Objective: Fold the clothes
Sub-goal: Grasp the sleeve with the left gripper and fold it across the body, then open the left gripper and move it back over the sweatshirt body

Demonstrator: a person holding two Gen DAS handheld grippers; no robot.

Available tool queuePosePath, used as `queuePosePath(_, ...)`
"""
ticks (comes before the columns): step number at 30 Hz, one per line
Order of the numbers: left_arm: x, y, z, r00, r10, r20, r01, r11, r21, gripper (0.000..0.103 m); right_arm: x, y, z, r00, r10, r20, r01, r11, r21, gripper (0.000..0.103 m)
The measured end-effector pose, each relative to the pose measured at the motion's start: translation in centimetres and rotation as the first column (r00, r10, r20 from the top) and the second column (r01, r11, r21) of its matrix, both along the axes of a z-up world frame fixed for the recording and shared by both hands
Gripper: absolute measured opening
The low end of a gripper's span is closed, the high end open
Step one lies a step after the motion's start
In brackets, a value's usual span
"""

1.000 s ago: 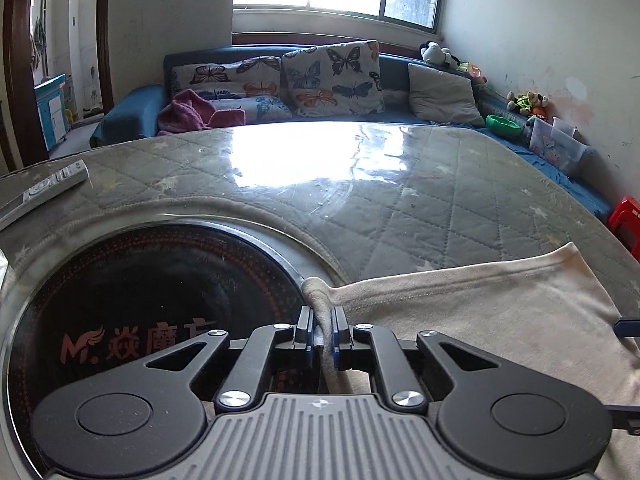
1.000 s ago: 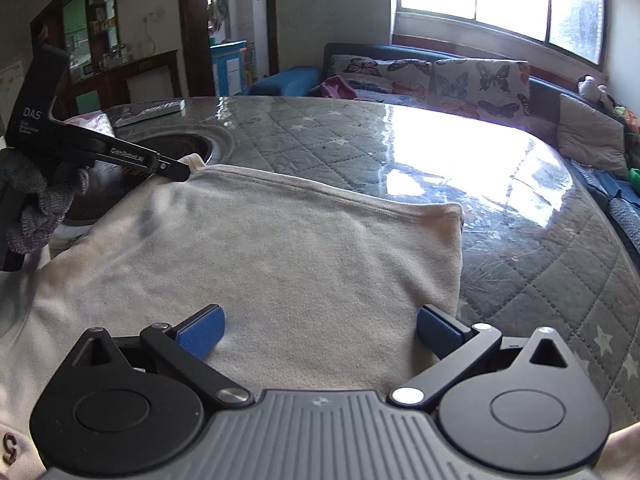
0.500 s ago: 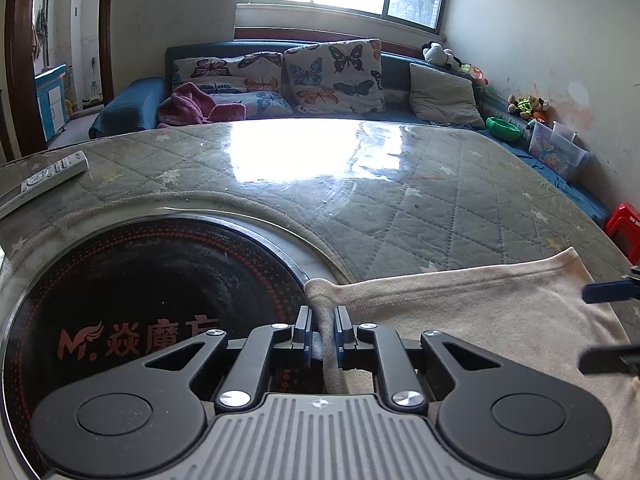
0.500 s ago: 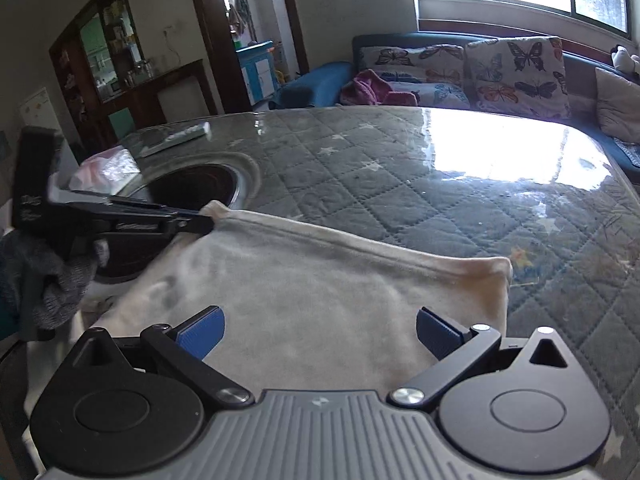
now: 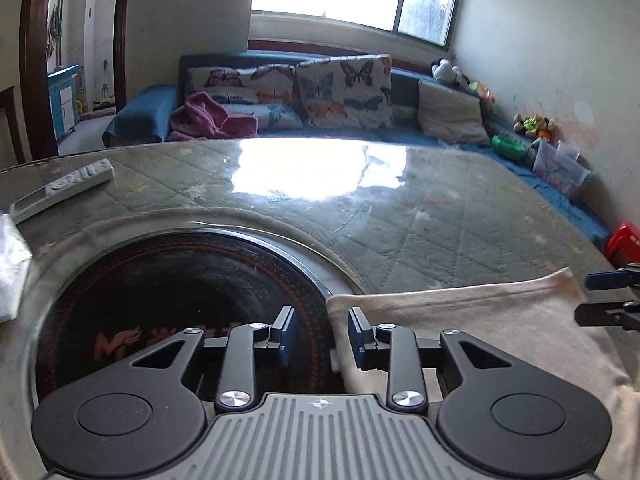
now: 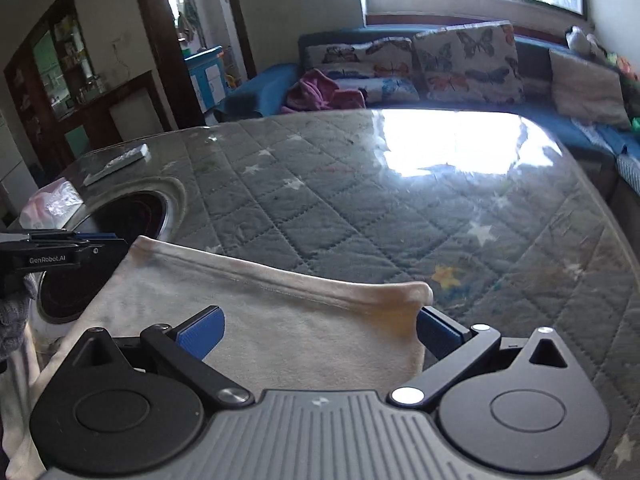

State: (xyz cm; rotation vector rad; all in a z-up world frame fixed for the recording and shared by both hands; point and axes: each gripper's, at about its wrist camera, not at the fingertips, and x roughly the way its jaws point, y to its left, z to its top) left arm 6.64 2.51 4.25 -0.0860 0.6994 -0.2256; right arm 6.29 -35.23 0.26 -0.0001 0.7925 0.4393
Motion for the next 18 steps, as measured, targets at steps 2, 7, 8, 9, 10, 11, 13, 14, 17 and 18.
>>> queuePosePath(2,-1.9,0.0,0.6,0.999,-0.038,0.007,0.038,0.999,-0.033,0.033,-1.0,0.7,0.3,1.0,0.027,0.009,-0.027,1.0,-0.003,0.103)
queuePosePath(7,-7.5,-1.6,1.1,0.98,-0.196,0.02,0.197,0.974,-0.112,0.03,-3.7,2.3,0.3,0.997,0.081,0.01,-0.08,0.997,-0.016,0.103)
queuePosePath(8,-8.5,-1.9,1.0,0.975,-0.222,0.019,0.223,0.967,-0.128,0.03,-4.2,2.5,0.3,0.996,0.089,0.007,-0.089,0.996,-0.012,0.103)
queuePosePath(9,-9.2,-2.2,0.8,0.971,-0.24,0.014,0.239,0.961,-0.14,0.03,-4.7,2.7,0.2,0.995,0.099,0.006,-0.099,0.995,-0.009,0.103)
queuePosePath(10,-9.8,-2.4,0.5,0.967,-0.254,0.009,0.252,0.956,-0.151,0.03,-5.1,2.8,0.2,0.994,0.107,0.006,-0.107,0.994,-0.011,0.103)
queuePosePath(11,-10.1,-2.3,0.2,0.968,-0.249,-0.001,0.246,0.957,-0.152,0.03,-5.8,3.1,0.0,0.993,0.115,0.007,-0.115,0.993,-0.024,0.103)
queuePosePath(13,-10.7,-2.2,-0.5,0.97,-0.241,-0.023,0.235,0.96,-0.153,0.03,-6.8,3.3,-0.4,0.992,0.127,0.002,-0.127,0.991,-0.042,0.103)
queuePosePath(14,-10.9,-2.1,-0.8,0.971,-0.237,-0.033,0.229,0.961,-0.153,0.03,-7.3,3.3,-0.6,0.991,0.135,-0.003,-0.135,0.99,-0.051,0.103)
queuePosePath(17,-11.3,-1.1,-1.6,0.977,-0.207,-0.051,0.196,0.967,-0.163,0.026,-8.7,3.2,-1.3,0.99,0.144,-0.009,-0.144,0.986,-0.082,0.103)
queuePosePath(18,-11.5,-0.8,-1.7,0.979,-0.195,-0.049,0.185,0.969,-0.163,0.025,-8.9,3.0,-1.5,0.99,0.139,-0.015,-0.14,0.986,-0.088,0.103)
